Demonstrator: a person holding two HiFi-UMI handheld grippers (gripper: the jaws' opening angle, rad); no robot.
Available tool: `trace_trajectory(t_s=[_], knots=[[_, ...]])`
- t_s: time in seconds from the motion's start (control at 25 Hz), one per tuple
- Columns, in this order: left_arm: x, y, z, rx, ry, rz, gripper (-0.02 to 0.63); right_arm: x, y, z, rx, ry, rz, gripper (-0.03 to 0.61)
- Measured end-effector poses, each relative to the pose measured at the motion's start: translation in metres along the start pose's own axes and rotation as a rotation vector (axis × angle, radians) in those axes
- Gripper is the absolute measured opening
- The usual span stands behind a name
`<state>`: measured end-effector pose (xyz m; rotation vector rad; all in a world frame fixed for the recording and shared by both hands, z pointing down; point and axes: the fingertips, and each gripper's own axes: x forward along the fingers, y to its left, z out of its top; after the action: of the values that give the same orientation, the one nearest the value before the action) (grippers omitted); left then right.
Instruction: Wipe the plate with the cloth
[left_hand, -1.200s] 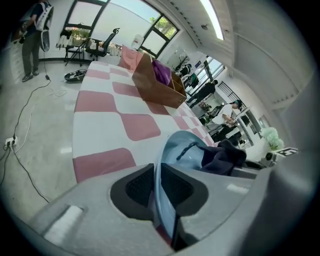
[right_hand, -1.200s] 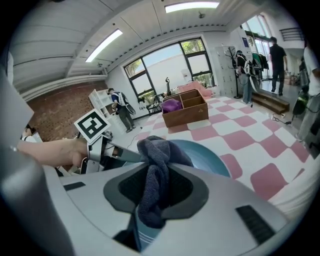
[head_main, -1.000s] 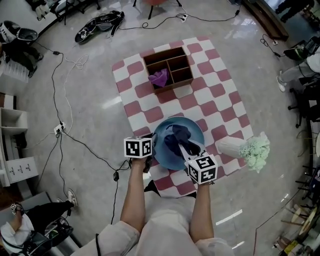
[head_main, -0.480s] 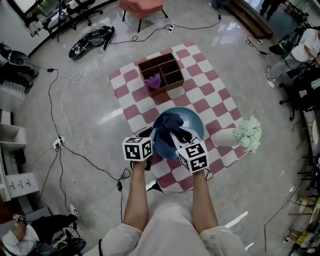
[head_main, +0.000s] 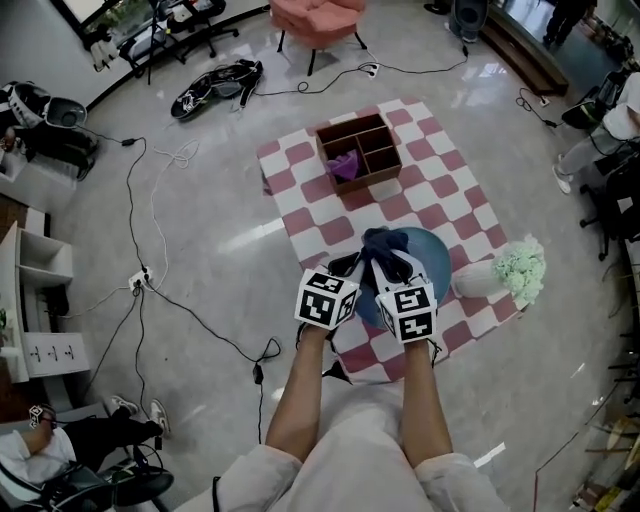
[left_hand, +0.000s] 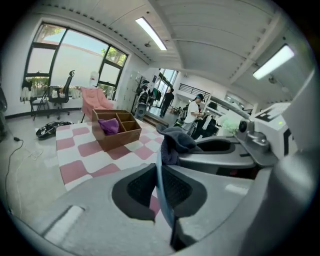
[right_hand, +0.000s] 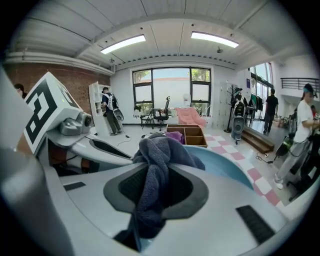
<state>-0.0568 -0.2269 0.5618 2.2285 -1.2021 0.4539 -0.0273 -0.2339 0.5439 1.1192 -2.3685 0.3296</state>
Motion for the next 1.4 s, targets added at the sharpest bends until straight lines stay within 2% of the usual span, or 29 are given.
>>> trace_trajectory(t_s=[0.08,0.6,1.0,1.4], knots=[[-0.003,-0.002,0.002,0.032,0.004,-0.01,0.026,-0.001,0.0,0.003,0.001,-0.012,-0.01,0.095],[0.0,-0.028,0.011,0.107,-0.008,-0.092,0.026,-0.023,-0.022,0.004,0.01,-0.043,-0.085,0.097],[-0.001,-0.035,0.009,0.178,-0.006,-0.099,0.026,-0.037,-0.047,-0.014,0.077,-0.04,-0.176,0.098],[0.0,-0.036,0.006,0.221,0.035,-0.123,0.026,-0.042,-0.067,-0.03,0.098,-0.014,-0.217,0.1]])
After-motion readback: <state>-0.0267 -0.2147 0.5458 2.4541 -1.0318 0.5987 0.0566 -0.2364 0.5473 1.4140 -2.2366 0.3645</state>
